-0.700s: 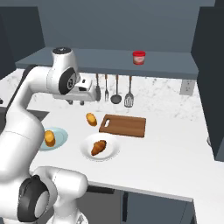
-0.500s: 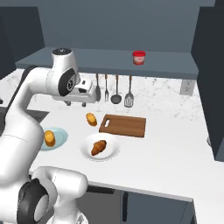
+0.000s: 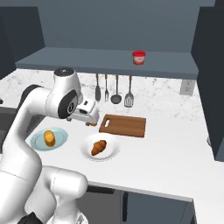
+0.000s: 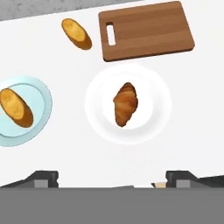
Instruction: From the different types of pastries on the counter, select a croissant and place it on the cutting board. Then retrieve a jar of jam from the cabinet and place it alongside the croissant on the cutting board.
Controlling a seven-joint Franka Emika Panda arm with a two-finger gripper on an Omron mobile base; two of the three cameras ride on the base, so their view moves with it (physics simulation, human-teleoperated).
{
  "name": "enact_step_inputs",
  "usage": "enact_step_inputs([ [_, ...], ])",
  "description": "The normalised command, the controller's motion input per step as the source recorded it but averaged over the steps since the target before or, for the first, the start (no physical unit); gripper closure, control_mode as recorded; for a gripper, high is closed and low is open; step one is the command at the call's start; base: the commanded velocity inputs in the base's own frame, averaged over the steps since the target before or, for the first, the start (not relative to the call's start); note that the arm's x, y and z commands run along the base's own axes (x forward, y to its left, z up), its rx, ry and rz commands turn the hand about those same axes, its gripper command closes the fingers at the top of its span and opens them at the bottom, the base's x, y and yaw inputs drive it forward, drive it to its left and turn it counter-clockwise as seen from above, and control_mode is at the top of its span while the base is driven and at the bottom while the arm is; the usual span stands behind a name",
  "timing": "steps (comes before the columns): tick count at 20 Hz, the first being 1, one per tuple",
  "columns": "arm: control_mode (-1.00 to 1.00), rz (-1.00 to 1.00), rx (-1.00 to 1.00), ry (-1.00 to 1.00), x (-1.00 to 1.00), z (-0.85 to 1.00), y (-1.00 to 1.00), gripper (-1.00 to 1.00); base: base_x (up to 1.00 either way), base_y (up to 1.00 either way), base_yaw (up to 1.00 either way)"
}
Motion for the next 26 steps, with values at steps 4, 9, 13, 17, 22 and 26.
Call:
enact_step_inputs([
  [4, -1.0, -0.17, 0.0, 0.04, 0.07, -0.37, -0.06, -1.0, 0.0, 0.0, 0.0],
  [9, -1.0, -0.12, 0.01, 0.04, 0.18, -0.49, -0.2, -1.0, 0.0, 0.0, 0.0],
  [13, -1.0, -0.06, 0.0, 0.0, 0.25, -0.53, -0.05, -1.0, 0.0, 0.0, 0.0],
  [17, -1.0, -0.04, 0.0, 0.0, 0.47, -0.35, -0.02, -1.0, 0.0, 0.0, 0.0],
  [22, -1.0, -0.06, 0.0, 0.0, 0.76, -0.45, -0.03, -1.0, 0.0, 0.0, 0.0],
  [26, -1.0, -0.05, 0.0, 0.0, 0.67, -0.48, -0.16, -1.0, 0.0, 0.0, 0.0],
])
